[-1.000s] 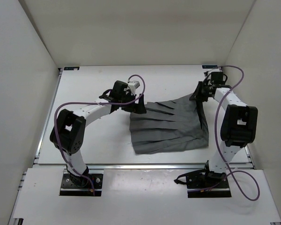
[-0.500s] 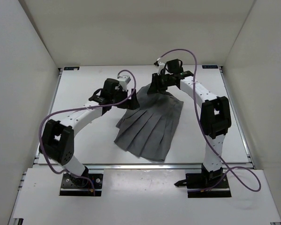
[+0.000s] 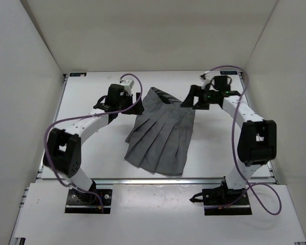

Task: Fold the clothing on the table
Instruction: Flatten the skirt out

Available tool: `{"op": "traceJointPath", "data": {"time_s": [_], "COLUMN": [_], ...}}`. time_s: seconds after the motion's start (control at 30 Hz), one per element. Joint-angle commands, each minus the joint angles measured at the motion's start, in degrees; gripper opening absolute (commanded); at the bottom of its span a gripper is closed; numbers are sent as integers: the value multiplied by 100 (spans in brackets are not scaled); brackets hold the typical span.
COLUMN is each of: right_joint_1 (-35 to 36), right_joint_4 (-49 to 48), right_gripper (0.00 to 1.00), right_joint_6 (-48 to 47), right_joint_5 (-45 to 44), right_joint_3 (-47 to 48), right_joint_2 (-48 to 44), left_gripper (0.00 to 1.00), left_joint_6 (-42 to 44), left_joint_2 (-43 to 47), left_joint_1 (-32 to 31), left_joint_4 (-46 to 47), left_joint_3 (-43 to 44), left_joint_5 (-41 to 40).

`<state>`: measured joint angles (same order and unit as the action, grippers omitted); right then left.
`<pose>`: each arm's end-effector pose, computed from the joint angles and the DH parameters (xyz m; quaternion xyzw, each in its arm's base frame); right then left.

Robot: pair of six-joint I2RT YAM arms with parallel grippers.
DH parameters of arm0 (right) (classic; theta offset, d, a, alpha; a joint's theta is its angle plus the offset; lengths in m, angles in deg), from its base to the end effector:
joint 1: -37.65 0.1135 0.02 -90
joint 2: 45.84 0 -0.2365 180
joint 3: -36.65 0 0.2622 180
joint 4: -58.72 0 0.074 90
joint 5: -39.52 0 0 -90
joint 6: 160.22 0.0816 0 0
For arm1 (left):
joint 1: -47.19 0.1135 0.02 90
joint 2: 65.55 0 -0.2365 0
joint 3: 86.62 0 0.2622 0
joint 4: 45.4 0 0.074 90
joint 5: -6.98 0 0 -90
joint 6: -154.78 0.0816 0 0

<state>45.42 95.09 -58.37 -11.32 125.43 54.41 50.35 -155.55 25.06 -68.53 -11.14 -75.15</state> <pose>0.4004 0.1066 0.1923 -0.0892 0.8829 0.3659 0.2806 0.3630 -0.1597 0.1897 0.0903 0.8913 -0.1965 0.3985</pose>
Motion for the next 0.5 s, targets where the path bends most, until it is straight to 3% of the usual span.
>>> {"op": "traceJointPath", "data": {"time_s": [0.0, 0.23, 0.47], "right_joint_1": [-564, -768, -189], "right_joint_4": [-443, 209, 138], "right_gripper": [88, 82, 81], "right_joint_6": [282, 45, -17], "right_joint_5": [-319, -1278, -1620], "right_joint_3": [-365, -409, -112], "right_joint_2": [-602, -112, 468], "left_gripper": [99, 99, 98], "left_joint_6": [161, 46, 90], "left_joint_2": [-622, -2037, -2803], "left_joint_1": [-11, 218, 323], "left_joint_4": [218, 332, 674], "left_joint_3": [637, 1982, 2572], "left_joint_5": [64, 494, 1206]}}
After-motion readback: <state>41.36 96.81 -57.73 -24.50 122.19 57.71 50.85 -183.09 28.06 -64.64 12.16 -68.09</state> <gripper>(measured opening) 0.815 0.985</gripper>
